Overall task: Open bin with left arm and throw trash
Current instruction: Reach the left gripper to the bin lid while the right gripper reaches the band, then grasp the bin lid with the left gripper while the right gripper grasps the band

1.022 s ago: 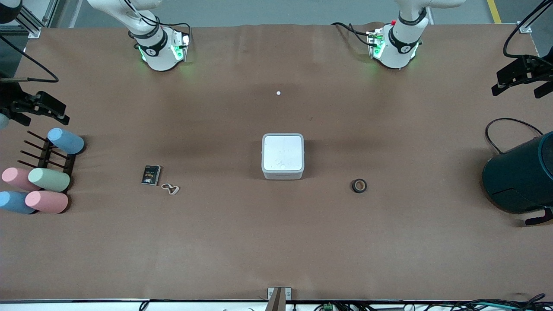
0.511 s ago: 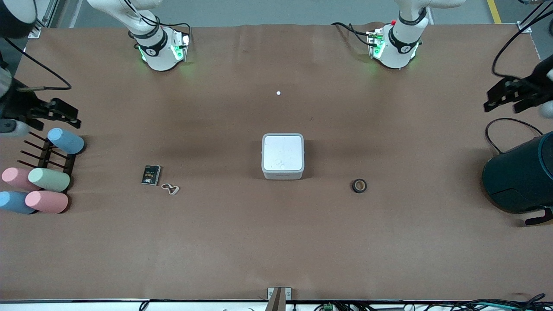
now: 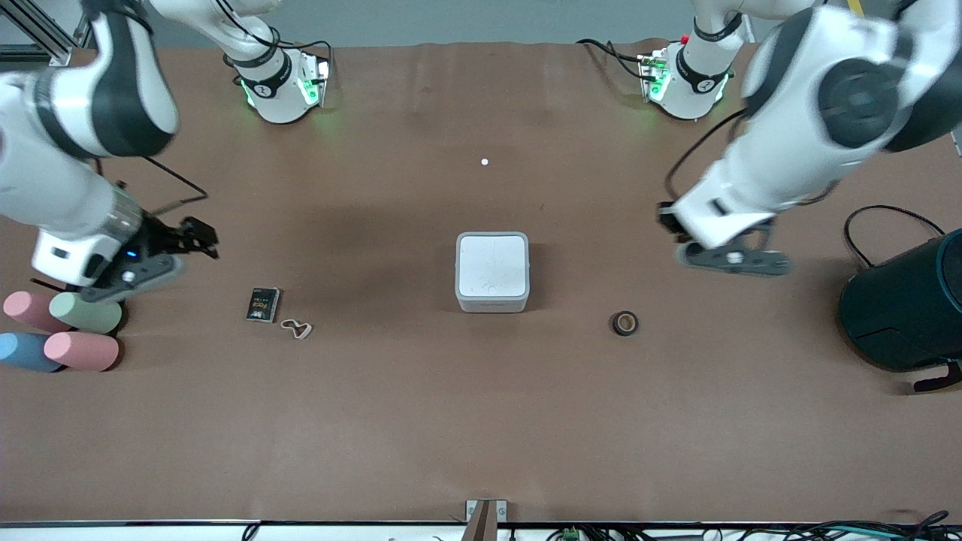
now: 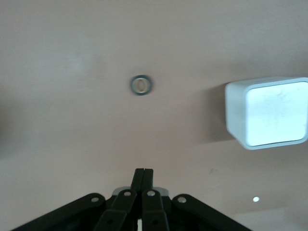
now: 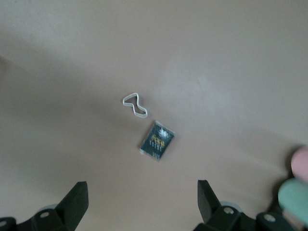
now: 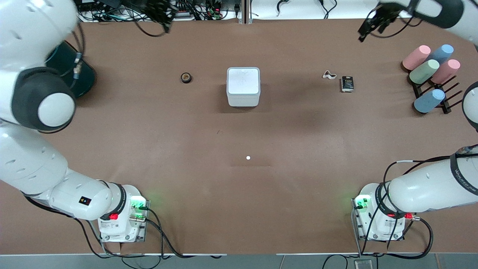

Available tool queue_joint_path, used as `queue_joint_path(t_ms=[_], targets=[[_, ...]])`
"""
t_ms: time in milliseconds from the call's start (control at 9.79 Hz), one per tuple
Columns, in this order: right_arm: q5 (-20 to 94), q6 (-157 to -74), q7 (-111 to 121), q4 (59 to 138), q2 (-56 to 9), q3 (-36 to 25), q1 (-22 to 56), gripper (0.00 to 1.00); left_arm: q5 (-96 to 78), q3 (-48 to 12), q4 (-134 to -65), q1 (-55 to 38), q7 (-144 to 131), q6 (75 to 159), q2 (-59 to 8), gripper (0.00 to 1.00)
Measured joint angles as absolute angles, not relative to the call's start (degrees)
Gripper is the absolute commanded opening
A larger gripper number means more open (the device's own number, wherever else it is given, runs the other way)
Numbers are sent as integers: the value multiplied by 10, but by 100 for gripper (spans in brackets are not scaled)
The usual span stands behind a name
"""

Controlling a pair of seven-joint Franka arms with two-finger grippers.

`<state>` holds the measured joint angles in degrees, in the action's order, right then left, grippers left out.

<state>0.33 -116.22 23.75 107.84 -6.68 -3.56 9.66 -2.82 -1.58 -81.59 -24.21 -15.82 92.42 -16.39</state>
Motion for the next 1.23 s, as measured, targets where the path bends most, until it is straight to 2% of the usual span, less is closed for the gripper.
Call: queue_joint_path(t_ms=[102, 307, 715, 920, 1226], targets=[[7, -1219, 264, 1111, -78, -35, 107, 100, -32, -17, -816, -274, -188, 946, -184, 0], [10, -1258, 327, 1133, -105, -34, 117, 100, -53, -18, -816, -313, -243, 982, -213, 0], [15, -1345, 402, 1137, -221, -34, 120, 93, -56, -18, -817, -377, -288, 1094, -284, 0], [41, -1362, 430, 1134, -255, -34, 119, 85, -55, -18, -815, -390, -288, 1149, -322, 0], [77, -1364, 455, 1115, -284, -34, 119, 73, -53, -17, -809, -391, -286, 1189, -366, 0]])
